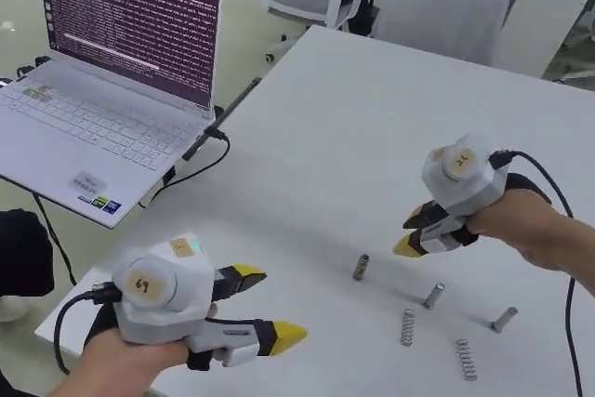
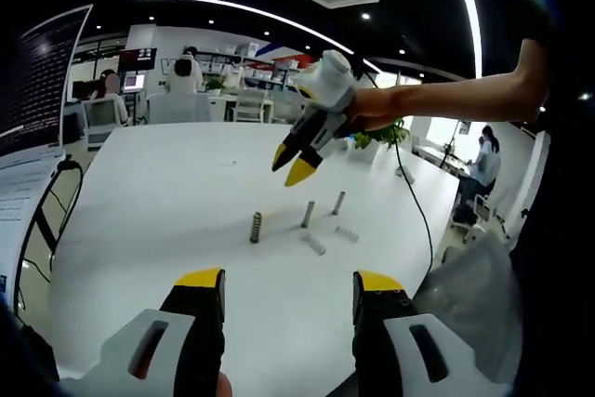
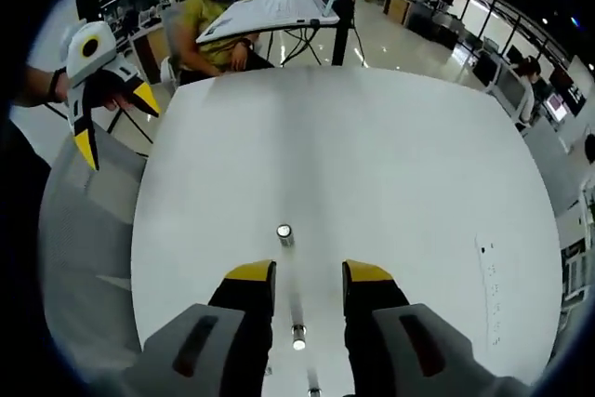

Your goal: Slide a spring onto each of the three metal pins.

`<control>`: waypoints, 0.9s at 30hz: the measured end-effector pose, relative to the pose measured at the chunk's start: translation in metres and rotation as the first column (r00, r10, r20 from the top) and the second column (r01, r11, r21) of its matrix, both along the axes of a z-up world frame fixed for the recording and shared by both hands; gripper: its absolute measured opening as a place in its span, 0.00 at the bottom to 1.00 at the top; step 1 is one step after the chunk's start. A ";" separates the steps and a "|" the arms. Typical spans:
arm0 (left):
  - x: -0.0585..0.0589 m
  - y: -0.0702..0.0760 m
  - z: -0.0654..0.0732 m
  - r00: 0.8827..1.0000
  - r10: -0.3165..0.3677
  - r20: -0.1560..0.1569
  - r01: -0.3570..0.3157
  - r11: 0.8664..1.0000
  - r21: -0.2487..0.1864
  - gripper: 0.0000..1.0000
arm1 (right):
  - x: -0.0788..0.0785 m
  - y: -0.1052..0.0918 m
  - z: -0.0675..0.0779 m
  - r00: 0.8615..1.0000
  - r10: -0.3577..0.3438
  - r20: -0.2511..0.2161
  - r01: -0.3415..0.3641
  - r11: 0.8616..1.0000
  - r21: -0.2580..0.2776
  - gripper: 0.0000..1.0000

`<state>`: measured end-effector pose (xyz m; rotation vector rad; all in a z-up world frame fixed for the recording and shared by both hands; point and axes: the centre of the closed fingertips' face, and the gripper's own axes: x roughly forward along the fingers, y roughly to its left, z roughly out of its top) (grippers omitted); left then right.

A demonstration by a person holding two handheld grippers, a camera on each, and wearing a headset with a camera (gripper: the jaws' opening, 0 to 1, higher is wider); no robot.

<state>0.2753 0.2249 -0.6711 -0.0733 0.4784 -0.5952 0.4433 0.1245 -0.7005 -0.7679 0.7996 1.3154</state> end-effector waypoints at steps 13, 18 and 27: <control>0.008 -0.002 0.001 1.000 -0.026 -0.001 0.026 1.000 0.007 0.51 | -0.001 -0.027 0.023 0.982 -0.185 -0.034 0.188 0.967 0.170 0.32; 0.010 -0.001 0.001 0.999 -0.032 -0.004 0.032 0.999 0.010 0.51 | -0.009 -0.039 0.032 0.970 -0.238 -0.046 0.242 0.945 0.220 0.34; 0.016 -0.007 0.002 0.999 -0.053 -0.005 0.053 0.999 0.010 0.51 | -0.022 -0.067 0.040 0.946 -0.320 -0.062 0.324 0.908 0.265 0.37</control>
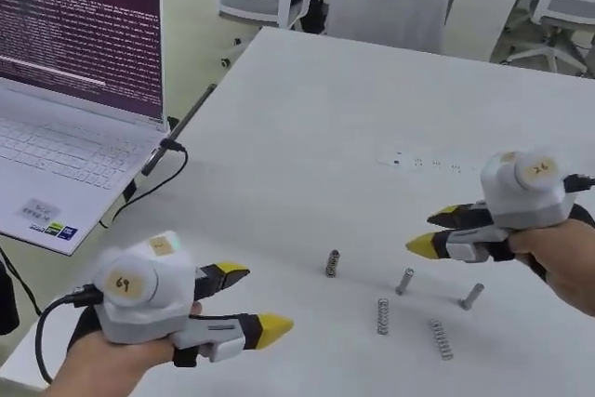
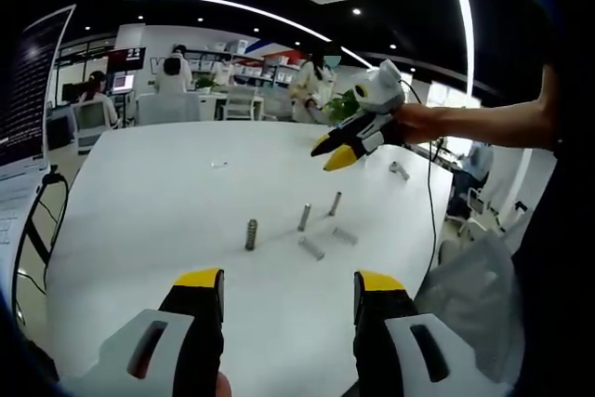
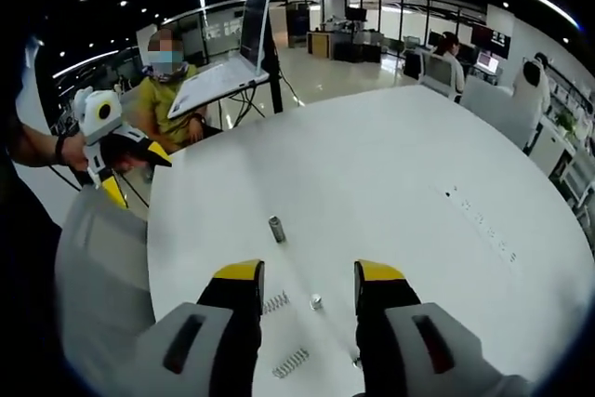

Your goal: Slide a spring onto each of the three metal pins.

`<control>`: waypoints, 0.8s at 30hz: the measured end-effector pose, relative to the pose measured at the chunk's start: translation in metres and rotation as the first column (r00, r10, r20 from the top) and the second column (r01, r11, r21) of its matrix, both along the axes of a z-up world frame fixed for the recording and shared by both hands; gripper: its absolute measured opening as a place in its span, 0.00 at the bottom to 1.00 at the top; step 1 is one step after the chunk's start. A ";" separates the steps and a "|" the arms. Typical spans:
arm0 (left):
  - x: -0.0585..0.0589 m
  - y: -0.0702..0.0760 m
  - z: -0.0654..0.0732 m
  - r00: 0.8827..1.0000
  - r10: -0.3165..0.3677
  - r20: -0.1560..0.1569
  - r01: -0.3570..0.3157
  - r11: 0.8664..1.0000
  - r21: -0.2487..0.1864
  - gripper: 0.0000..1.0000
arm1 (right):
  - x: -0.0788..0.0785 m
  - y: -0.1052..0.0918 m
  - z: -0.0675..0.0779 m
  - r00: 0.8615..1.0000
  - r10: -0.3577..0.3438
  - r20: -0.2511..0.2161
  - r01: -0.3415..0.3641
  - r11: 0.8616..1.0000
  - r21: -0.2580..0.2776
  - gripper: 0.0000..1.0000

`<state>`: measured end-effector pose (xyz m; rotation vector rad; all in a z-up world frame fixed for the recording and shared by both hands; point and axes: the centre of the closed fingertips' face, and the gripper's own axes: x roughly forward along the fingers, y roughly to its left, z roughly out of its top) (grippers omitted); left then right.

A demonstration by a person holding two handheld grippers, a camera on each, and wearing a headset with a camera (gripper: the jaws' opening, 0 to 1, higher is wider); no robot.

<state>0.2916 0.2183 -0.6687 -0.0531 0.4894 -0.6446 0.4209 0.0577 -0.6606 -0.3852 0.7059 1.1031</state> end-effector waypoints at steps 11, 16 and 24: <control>0.005 -0.004 0.000 1.000 0.002 0.000 -0.002 1.000 -0.003 0.51 | -0.009 -0.033 0.011 0.993 -0.117 0.001 0.116 0.990 0.084 0.43; 0.008 -0.003 0.003 1.000 0.009 0.004 -0.009 1.000 -0.003 0.51 | -0.016 -0.047 0.012 0.988 -0.154 -0.005 0.154 0.982 0.107 0.47; 0.011 -0.004 0.008 1.000 0.007 0.015 -0.007 1.000 0.001 0.52 | -0.033 -0.069 0.014 0.979 -0.206 -0.006 0.204 0.969 0.142 0.51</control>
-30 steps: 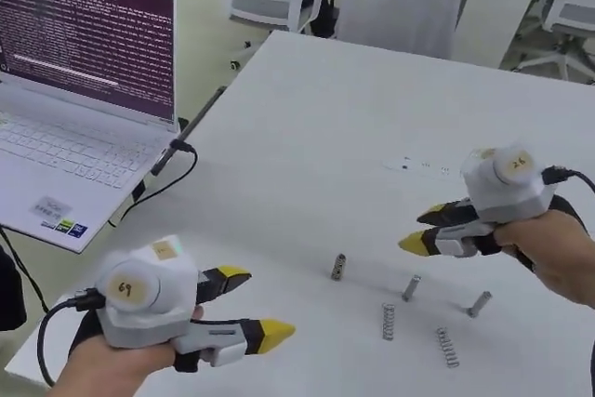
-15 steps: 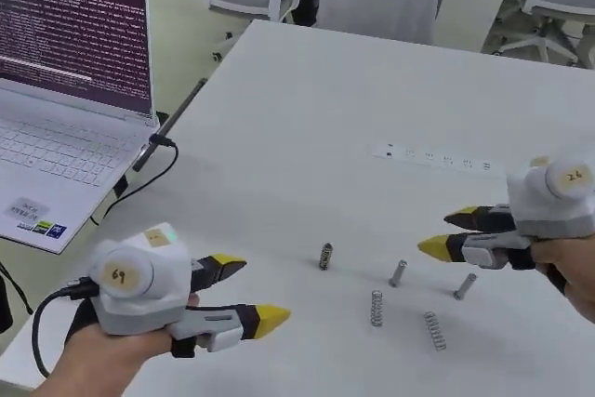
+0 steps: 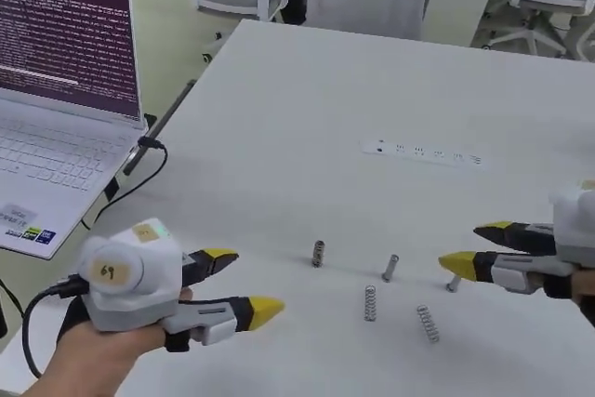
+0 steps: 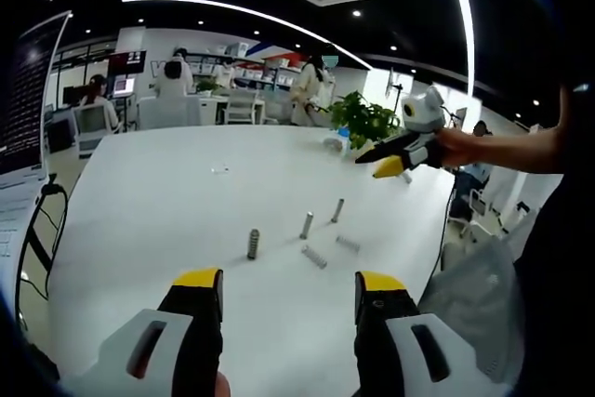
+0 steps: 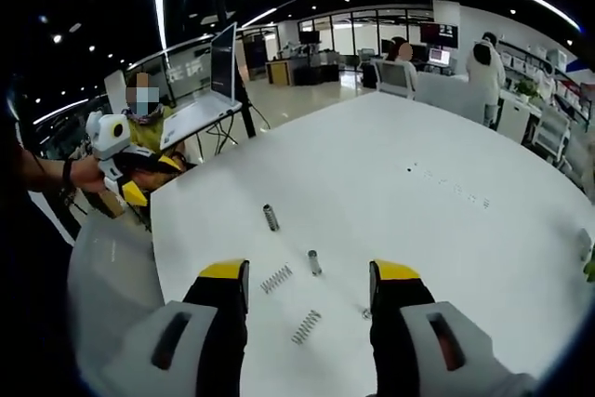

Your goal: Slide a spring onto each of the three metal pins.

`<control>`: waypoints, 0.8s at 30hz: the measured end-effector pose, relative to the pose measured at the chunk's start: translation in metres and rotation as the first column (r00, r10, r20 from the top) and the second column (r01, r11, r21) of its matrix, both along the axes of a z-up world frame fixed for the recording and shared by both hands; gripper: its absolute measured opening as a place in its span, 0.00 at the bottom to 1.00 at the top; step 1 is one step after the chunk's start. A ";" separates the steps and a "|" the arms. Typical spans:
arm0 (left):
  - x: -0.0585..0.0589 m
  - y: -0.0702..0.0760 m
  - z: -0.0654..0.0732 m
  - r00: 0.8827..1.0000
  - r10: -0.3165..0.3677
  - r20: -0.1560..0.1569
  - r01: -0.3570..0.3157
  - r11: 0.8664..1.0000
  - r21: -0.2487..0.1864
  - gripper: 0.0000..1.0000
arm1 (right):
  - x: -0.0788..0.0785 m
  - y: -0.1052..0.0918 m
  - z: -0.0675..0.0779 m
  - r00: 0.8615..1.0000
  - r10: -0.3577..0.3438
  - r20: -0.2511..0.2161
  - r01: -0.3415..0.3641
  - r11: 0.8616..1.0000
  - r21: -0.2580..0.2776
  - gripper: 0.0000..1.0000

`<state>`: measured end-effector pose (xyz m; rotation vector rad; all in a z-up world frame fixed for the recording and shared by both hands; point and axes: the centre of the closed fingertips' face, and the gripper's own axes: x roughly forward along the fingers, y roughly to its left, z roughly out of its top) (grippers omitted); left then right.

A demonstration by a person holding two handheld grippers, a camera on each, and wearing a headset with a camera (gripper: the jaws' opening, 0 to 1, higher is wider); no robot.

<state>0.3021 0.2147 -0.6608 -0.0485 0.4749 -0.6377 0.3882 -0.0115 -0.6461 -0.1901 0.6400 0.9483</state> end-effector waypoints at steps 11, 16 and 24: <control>0.001 -0.001 0.002 1.000 -0.010 0.004 0.010 1.000 0.003 0.54 | -0.030 -0.017 -0.010 0.998 -0.049 -0.026 0.049 0.998 0.024 0.56; 0.001 -0.003 0.001 1.000 -0.012 0.000 0.012 1.000 0.005 0.54 | -0.039 -0.021 -0.010 0.997 -0.073 -0.031 0.074 0.996 0.049 0.57; 0.001 -0.008 -0.002 1.000 -0.020 -0.008 0.020 1.000 0.005 0.54 | -0.054 -0.026 -0.019 0.994 -0.098 -0.054 0.101 0.993 0.062 0.60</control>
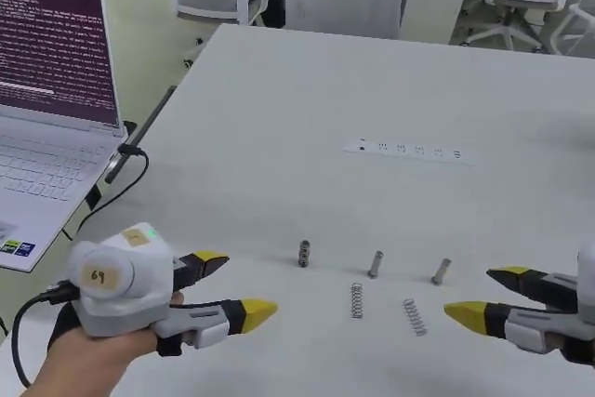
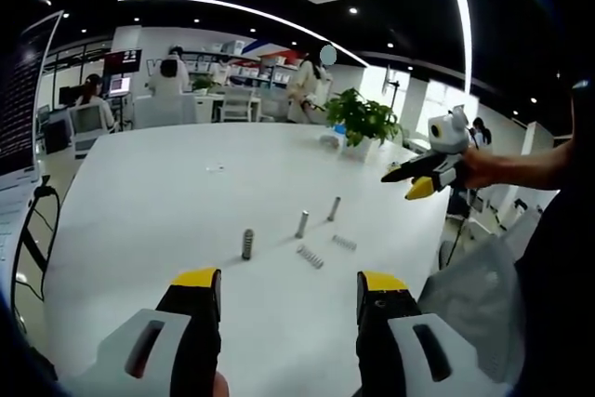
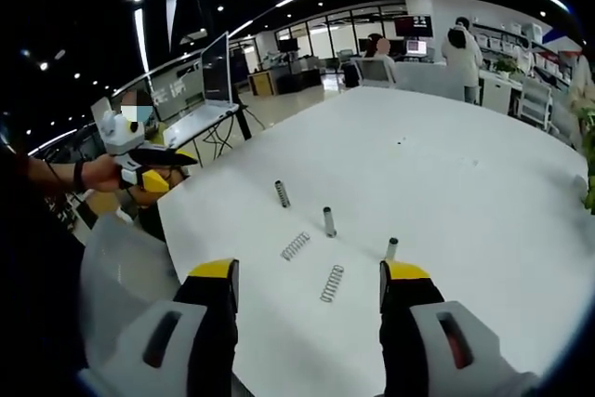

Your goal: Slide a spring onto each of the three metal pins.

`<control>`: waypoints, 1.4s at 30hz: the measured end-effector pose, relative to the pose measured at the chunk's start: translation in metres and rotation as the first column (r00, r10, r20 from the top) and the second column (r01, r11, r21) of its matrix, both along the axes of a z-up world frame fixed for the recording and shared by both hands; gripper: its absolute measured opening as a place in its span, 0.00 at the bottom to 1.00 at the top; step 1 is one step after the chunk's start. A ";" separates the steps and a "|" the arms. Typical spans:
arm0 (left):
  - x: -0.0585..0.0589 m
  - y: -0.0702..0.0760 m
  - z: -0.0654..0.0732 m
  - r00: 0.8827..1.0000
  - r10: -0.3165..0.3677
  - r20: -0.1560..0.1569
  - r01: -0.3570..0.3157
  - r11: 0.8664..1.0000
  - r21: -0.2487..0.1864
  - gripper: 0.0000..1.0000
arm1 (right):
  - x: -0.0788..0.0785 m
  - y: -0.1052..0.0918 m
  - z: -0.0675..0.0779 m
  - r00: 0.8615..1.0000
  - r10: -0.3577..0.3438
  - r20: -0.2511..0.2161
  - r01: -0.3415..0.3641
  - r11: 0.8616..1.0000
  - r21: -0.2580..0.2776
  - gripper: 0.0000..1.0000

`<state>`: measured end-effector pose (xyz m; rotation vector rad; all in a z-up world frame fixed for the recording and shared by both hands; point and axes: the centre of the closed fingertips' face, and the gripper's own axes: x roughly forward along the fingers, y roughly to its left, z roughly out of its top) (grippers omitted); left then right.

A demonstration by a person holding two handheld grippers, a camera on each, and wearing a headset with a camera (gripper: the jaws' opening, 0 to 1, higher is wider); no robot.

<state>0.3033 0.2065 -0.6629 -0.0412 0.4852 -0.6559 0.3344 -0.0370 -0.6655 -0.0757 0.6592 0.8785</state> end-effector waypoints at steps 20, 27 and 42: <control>0.015 -0.029 -0.006 0.999 -0.051 -0.018 0.050 0.999 -0.008 0.54 | -0.010 -0.011 -0.005 0.999 -0.041 -0.013 0.041 0.999 0.015 0.63; 0.019 -0.040 -0.015 0.997 -0.073 -0.034 0.073 0.997 -0.008 0.53 | -0.012 -0.014 -0.004 0.999 -0.046 -0.015 0.046 0.999 0.014 0.63; 0.031 -0.062 -0.026 0.992 -0.112 -0.056 0.112 0.994 -0.005 0.51 | -0.014 -0.022 -0.006 0.998 -0.060 -0.018 0.060 0.998 0.021 0.62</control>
